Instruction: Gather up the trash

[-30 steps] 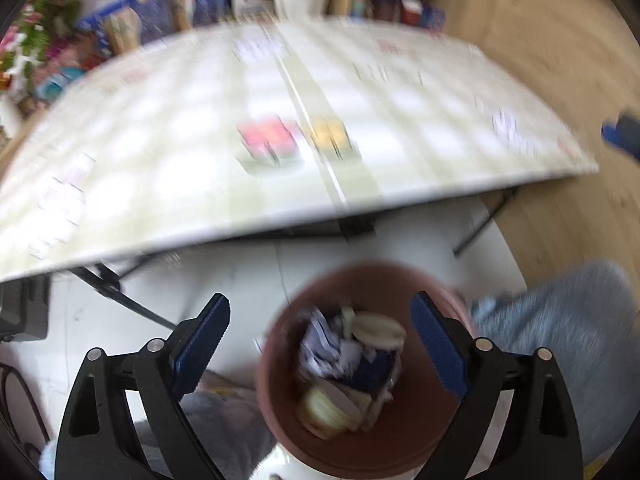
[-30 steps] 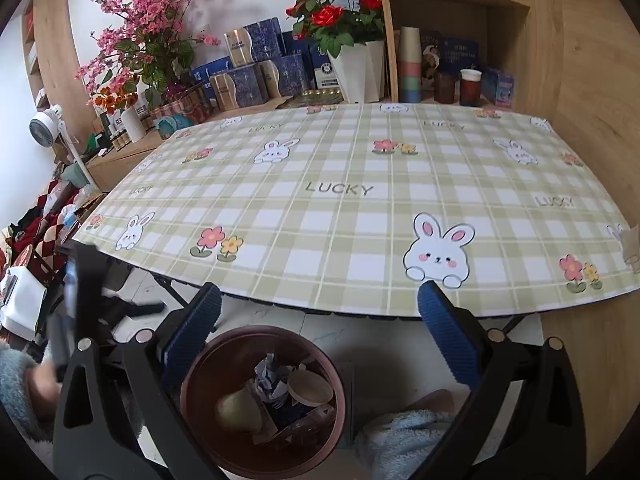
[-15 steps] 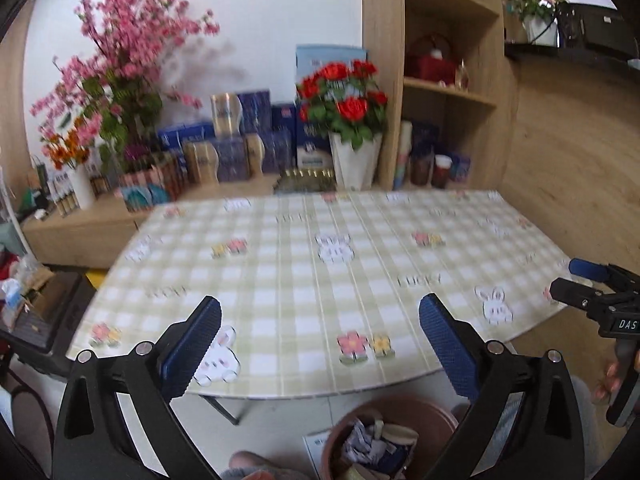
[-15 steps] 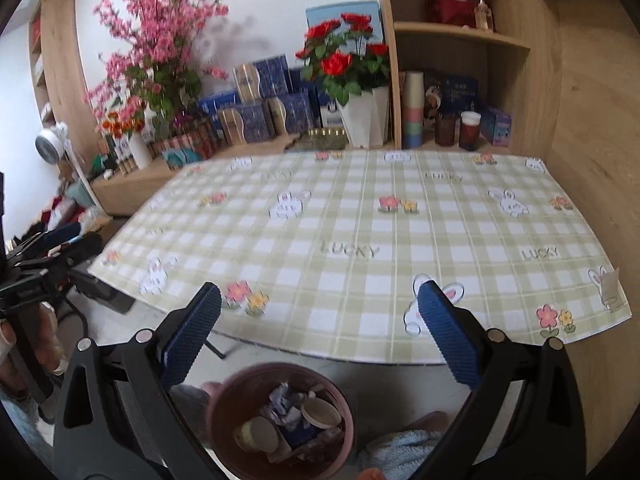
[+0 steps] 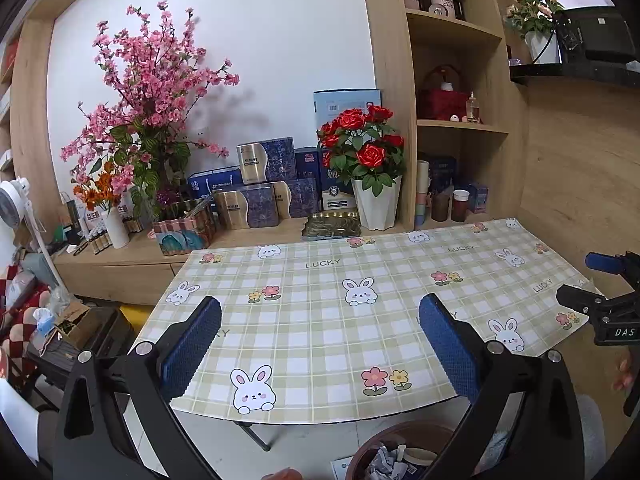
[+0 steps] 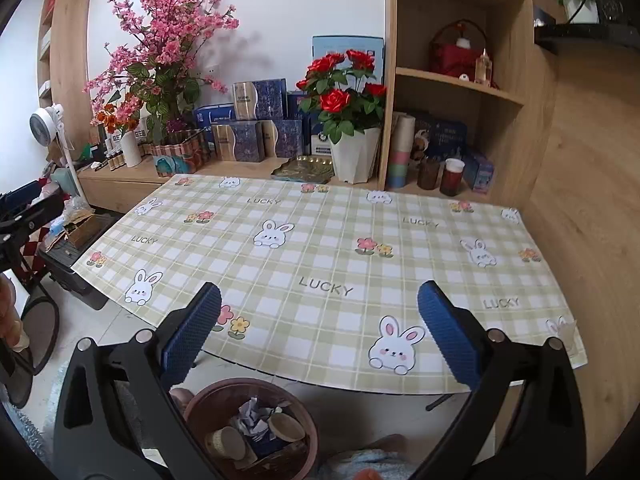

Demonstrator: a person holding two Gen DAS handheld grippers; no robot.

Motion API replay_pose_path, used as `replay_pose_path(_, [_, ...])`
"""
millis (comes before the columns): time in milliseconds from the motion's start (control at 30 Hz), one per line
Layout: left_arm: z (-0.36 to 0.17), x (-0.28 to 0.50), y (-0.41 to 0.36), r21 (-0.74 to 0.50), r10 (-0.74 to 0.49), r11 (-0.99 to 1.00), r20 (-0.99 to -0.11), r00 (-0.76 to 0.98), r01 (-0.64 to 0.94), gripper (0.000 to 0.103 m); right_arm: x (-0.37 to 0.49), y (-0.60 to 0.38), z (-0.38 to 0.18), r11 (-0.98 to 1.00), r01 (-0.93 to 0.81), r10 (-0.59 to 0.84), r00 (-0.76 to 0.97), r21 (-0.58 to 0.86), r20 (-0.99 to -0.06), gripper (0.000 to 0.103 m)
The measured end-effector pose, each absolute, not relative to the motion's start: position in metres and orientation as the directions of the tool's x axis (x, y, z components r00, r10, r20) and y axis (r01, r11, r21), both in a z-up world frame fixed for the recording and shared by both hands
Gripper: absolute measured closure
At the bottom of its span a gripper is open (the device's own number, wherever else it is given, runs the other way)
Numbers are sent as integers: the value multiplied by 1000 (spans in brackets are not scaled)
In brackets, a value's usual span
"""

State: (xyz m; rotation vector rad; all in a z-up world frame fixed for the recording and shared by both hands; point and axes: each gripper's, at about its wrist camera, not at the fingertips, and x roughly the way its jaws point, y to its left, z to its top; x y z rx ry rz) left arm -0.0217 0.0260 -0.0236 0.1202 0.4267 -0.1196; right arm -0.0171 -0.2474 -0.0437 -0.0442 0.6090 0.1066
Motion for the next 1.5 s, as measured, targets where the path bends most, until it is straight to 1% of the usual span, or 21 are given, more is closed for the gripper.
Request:
replay_pose_path(333, [-26, -26, 26, 83, -79, 989, -423, 903, 125, 6, -18, -248, -48, 994, -108, 79, 806, -14, -586, 6])
replay_pose_path(567, [-26, -29, 22, 86, -93, 986, -412, 907, 140, 6, -18, -246, -49, 994, -108, 78, 807, -17, -586, 6])
replay_pose_path(1500, [-24, -34, 19, 87, -102, 985, -399, 911, 149, 6, -24, -255, -43, 996, -85, 69, 831, -4, -553, 6])
